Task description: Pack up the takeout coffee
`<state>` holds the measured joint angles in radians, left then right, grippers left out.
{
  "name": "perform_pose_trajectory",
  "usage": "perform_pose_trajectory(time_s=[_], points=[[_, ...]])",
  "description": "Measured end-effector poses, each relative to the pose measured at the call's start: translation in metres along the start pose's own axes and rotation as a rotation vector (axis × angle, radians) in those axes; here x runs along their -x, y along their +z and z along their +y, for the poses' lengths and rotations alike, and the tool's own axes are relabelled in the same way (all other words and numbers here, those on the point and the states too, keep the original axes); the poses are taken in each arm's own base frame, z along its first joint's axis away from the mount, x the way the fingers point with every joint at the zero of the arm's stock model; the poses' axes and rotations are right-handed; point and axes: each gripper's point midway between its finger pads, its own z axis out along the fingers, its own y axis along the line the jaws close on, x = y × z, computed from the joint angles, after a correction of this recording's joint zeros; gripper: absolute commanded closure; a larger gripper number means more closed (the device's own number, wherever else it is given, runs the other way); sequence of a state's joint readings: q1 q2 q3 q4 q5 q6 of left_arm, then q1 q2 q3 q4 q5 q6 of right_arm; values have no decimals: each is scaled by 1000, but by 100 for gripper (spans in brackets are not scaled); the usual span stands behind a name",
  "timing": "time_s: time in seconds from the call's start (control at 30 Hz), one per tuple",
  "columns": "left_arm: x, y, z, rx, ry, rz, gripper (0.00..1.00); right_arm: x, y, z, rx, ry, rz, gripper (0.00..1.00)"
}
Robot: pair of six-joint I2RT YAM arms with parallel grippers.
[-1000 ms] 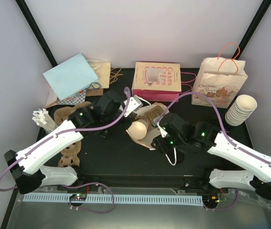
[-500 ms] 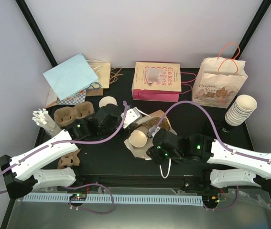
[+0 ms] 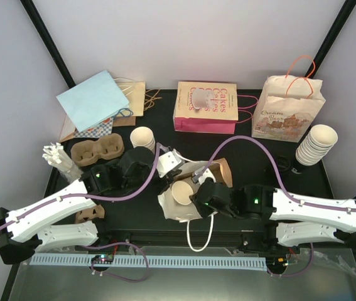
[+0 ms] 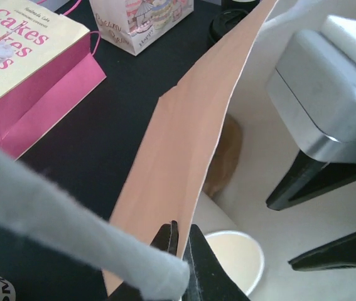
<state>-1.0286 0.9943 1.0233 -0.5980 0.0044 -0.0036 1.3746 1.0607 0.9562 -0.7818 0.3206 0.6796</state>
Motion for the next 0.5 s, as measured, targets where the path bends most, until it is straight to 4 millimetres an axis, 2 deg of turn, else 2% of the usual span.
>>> perform_pose_trajectory(time_s=[0.27,0.5], points=[[2,1,-5,-11,6,-6,98,20,2,-10,-103,1,-70,57],[1,2,-5,-6,-12,-3,98,17,17,-21,-204,-31,-56,54]])
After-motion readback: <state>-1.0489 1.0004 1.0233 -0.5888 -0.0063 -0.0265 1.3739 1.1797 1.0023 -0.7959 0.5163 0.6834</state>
